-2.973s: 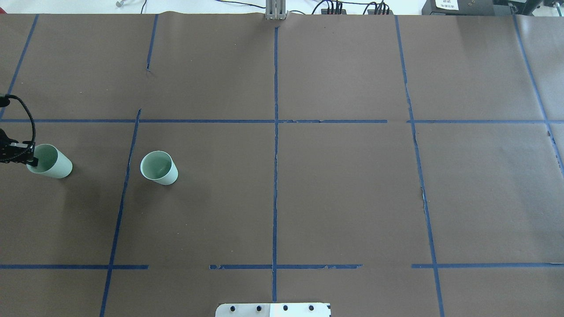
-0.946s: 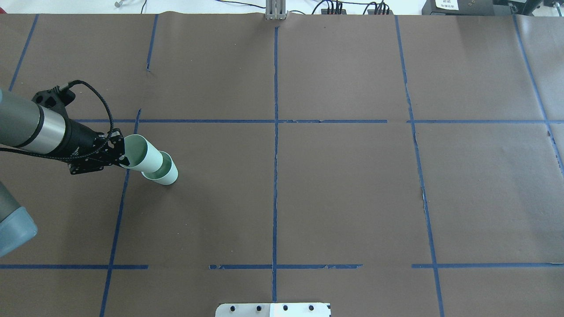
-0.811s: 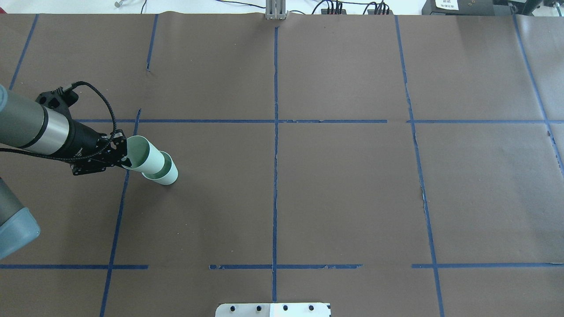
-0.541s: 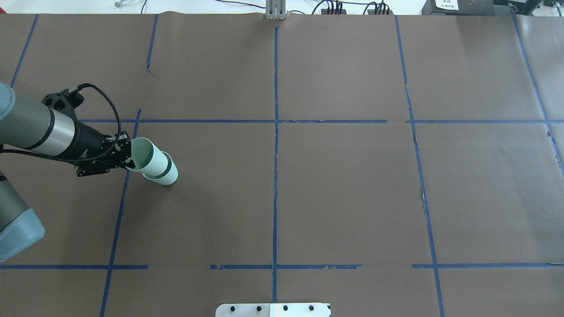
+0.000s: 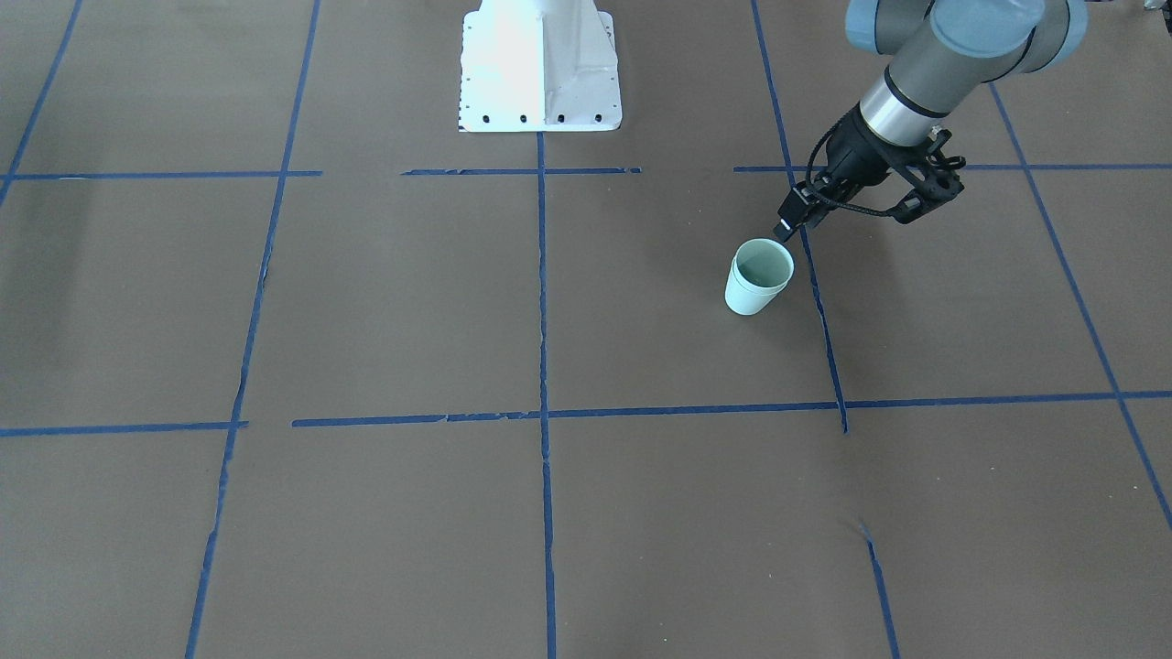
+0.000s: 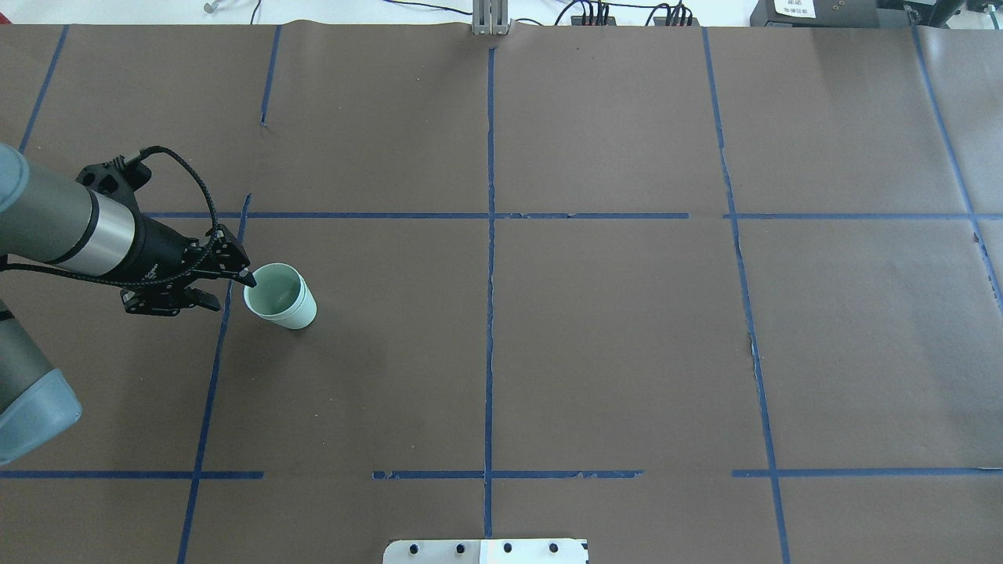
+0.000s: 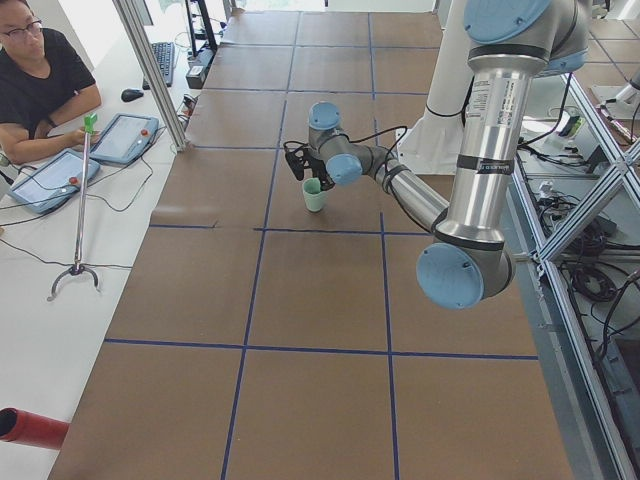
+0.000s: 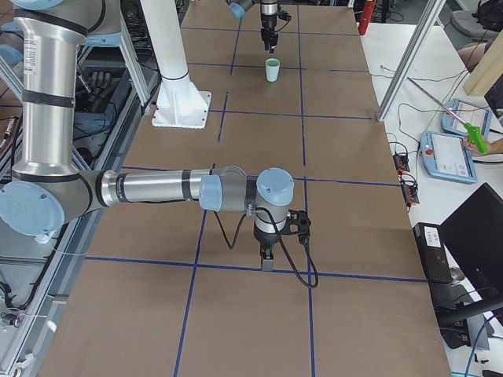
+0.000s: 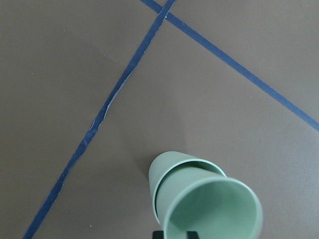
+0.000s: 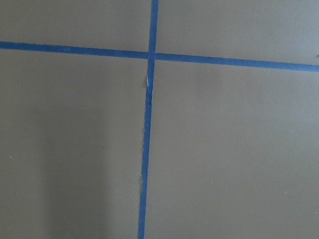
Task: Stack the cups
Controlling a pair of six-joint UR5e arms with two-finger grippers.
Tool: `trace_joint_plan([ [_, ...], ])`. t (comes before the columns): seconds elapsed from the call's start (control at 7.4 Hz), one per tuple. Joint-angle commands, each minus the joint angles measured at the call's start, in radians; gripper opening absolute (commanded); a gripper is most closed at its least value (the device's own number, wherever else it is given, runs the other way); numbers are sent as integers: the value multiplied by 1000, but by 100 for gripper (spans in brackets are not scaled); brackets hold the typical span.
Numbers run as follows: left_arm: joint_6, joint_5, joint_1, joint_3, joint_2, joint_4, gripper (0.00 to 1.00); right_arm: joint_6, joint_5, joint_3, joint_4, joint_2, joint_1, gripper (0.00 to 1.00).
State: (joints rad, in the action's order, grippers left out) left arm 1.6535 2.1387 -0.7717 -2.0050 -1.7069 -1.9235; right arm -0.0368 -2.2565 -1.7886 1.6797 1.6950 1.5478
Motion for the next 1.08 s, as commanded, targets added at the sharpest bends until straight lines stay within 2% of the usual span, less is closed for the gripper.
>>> trace_joint_plan([
  [0.0,-138,13,-23,-6,27,-2,57,0,0,0,0,0,0,100],
  [0.14,-299,18,-72,-8,93,-5,57,0,0,0,0,0,0,100],
  [0.27,-483,21,-174,-12,172,-8,57,0,0,0,0,0,0,100],
  [0.54,-888,124,-375,-2,329,-8,61,0,0,0,0,0,0,100],
  [0.68,-1110,125,-471,18,396,3,61,0,2,0,-2,0,0,100],
  [0.95,-1440,145,-689,138,405,67,68,0,0,0,0,0,0,100],
])
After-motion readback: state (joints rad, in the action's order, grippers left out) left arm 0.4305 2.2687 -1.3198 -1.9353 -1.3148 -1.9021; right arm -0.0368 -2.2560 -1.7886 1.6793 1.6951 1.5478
